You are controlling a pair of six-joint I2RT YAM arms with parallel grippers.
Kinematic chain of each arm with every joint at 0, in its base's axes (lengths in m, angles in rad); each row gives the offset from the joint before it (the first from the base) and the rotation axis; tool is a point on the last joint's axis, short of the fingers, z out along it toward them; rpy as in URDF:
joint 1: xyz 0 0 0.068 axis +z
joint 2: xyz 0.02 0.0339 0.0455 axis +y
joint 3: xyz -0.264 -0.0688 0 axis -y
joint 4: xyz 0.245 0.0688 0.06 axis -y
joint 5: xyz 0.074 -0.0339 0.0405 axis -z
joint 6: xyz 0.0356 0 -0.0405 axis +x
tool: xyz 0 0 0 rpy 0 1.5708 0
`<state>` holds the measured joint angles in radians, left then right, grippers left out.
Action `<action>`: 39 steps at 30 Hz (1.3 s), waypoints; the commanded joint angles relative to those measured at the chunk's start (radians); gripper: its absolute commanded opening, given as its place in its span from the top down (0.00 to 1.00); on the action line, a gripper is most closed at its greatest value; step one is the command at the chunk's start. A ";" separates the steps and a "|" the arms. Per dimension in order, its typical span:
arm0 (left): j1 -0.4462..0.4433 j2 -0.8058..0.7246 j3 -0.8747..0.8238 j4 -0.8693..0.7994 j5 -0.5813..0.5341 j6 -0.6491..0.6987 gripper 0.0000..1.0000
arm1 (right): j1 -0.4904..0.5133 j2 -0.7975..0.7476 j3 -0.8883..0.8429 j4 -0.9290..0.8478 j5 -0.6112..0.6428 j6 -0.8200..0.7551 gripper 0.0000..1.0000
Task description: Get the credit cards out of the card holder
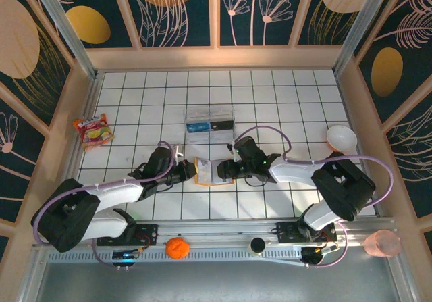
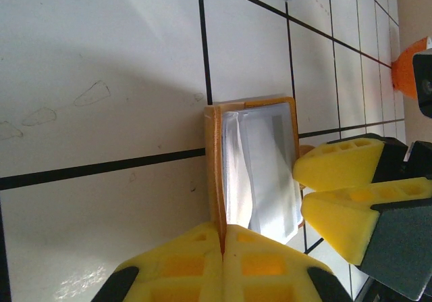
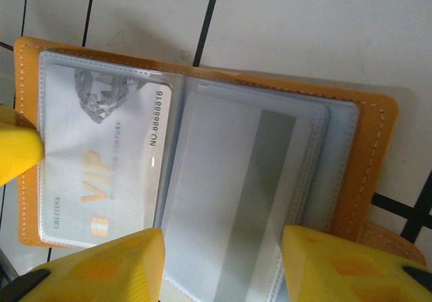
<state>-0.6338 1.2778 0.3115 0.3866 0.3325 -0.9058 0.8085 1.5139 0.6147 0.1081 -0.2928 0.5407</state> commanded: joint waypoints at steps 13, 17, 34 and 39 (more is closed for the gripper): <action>-0.002 0.014 -0.012 0.017 0.019 0.014 1.00 | 0.060 -0.013 0.102 -0.078 0.053 -0.004 0.51; -0.001 0.014 -0.009 0.015 0.022 0.017 1.00 | 0.037 -0.020 0.072 -0.100 0.064 0.008 0.51; -0.002 0.015 -0.017 0.024 0.021 0.013 1.00 | 0.024 -0.014 0.039 -0.158 0.152 0.029 0.50; -0.001 0.026 -0.017 0.037 0.026 0.009 1.00 | 0.029 0.015 0.043 -0.134 0.117 0.030 0.50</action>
<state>-0.6338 1.2968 0.3103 0.4026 0.3405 -0.9062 0.8413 1.5143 0.6720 -0.0162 -0.1768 0.5606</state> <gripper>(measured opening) 0.051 0.497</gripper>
